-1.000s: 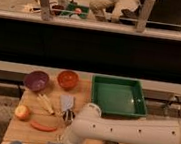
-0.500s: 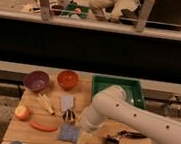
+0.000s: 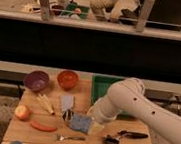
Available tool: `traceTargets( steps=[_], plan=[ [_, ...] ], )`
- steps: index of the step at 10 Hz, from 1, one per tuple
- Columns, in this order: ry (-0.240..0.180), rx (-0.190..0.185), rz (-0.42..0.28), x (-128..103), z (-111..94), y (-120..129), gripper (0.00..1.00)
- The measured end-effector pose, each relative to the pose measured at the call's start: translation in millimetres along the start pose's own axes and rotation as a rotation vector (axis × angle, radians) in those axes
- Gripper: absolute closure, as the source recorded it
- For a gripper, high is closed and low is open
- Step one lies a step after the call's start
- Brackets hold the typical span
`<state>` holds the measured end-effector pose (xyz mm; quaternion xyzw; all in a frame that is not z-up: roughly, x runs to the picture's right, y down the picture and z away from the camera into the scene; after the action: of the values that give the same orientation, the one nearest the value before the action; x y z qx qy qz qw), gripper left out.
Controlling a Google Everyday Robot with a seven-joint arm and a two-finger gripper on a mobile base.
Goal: Place sponge in paper cup
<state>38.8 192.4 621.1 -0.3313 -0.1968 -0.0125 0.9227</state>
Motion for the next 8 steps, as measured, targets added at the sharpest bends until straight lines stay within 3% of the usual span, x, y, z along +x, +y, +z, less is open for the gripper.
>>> traceTargets(
  steps=[5,8],
  plan=[
    [0.002,0.026,-0.039,20.9,19.2,-9.3,0.69],
    [0.007,0.041,-0.053,36.3,17.8,-15.2,0.69]
  ],
)
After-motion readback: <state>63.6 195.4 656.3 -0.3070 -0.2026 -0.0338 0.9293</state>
